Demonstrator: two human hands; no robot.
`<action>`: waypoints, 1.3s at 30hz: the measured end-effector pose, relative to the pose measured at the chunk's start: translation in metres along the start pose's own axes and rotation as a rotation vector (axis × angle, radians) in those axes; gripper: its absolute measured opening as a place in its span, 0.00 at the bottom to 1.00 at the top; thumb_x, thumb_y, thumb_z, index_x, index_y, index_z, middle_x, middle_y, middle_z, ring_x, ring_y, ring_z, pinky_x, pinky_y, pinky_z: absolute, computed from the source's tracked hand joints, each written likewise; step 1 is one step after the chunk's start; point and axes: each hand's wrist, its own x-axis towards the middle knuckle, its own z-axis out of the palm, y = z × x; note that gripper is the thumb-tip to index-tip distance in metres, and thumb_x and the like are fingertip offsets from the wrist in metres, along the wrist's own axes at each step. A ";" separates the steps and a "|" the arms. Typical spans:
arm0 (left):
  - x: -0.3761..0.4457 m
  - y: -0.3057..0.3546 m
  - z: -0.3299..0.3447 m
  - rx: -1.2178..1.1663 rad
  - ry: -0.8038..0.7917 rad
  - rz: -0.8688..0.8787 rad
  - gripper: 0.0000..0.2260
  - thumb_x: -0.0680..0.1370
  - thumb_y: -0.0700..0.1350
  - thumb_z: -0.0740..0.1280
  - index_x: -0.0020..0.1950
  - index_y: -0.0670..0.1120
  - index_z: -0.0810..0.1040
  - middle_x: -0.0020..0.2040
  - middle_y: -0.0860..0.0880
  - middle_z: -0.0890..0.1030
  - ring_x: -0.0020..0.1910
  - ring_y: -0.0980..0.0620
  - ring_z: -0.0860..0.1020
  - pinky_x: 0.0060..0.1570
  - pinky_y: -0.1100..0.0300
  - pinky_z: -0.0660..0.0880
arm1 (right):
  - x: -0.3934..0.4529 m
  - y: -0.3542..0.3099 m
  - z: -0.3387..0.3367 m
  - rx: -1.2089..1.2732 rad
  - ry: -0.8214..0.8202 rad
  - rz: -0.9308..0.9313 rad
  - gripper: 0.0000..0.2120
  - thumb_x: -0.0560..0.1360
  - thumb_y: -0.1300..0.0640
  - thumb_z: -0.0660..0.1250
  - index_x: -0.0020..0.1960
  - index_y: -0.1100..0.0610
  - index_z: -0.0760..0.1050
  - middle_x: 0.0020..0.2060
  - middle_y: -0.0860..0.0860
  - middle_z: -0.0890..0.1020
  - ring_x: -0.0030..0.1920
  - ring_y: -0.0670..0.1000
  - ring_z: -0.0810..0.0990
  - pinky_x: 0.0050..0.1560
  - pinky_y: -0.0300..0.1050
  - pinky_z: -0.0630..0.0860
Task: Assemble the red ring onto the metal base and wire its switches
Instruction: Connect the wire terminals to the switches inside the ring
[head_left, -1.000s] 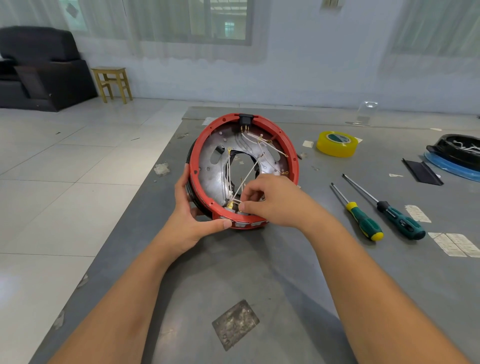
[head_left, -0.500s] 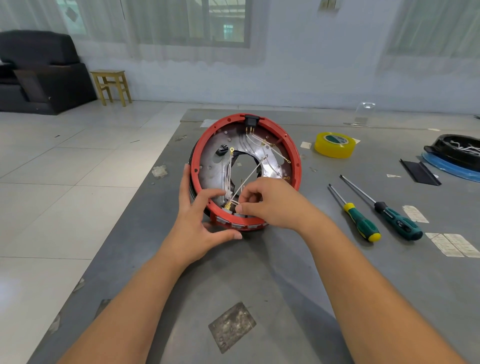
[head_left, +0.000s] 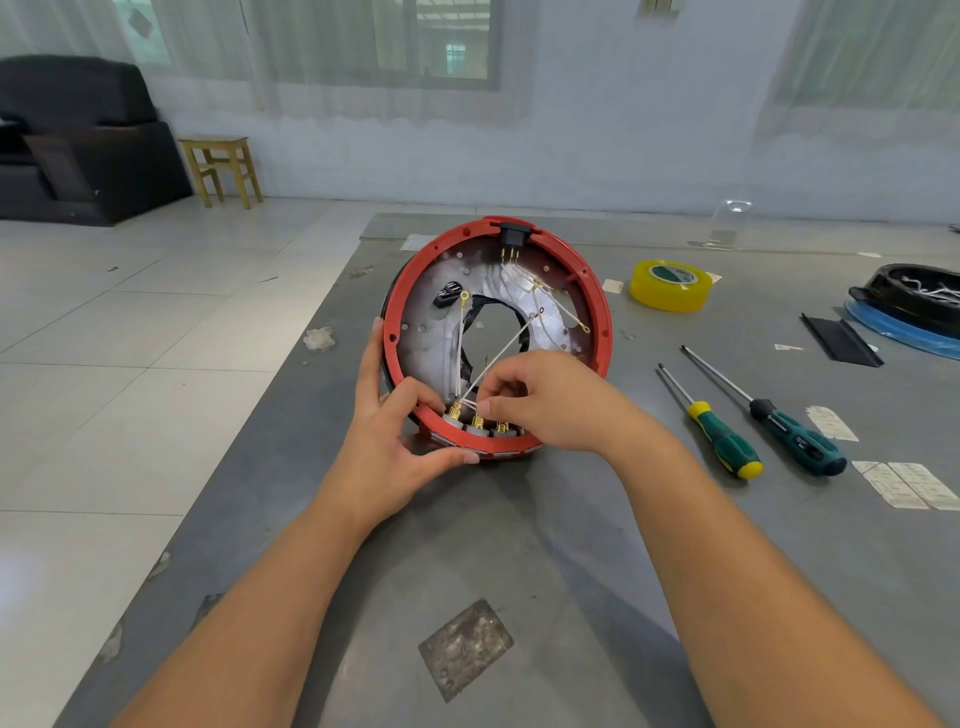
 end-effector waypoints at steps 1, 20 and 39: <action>0.000 0.000 0.000 -0.003 0.001 0.000 0.21 0.65 0.58 0.83 0.51 0.53 0.79 0.86 0.55 0.45 0.83 0.55 0.58 0.55 0.65 0.81 | 0.000 0.000 0.000 -0.003 0.001 0.000 0.03 0.78 0.52 0.72 0.46 0.50 0.83 0.34 0.44 0.79 0.33 0.41 0.74 0.37 0.36 0.71; -0.002 0.003 0.000 -0.063 0.002 0.038 0.20 0.66 0.63 0.82 0.51 0.58 0.79 0.85 0.56 0.48 0.79 0.59 0.64 0.53 0.64 0.83 | 0.001 -0.001 0.001 -0.025 0.052 -0.010 0.04 0.78 0.52 0.70 0.46 0.51 0.83 0.38 0.45 0.81 0.38 0.44 0.77 0.41 0.41 0.73; -0.003 0.003 0.002 -0.017 0.011 0.064 0.21 0.66 0.61 0.82 0.52 0.55 0.79 0.85 0.54 0.46 0.73 0.64 0.69 0.52 0.65 0.82 | 0.003 0.002 0.001 -0.027 0.036 0.011 0.06 0.76 0.51 0.74 0.40 0.49 0.82 0.31 0.42 0.80 0.32 0.38 0.76 0.36 0.35 0.68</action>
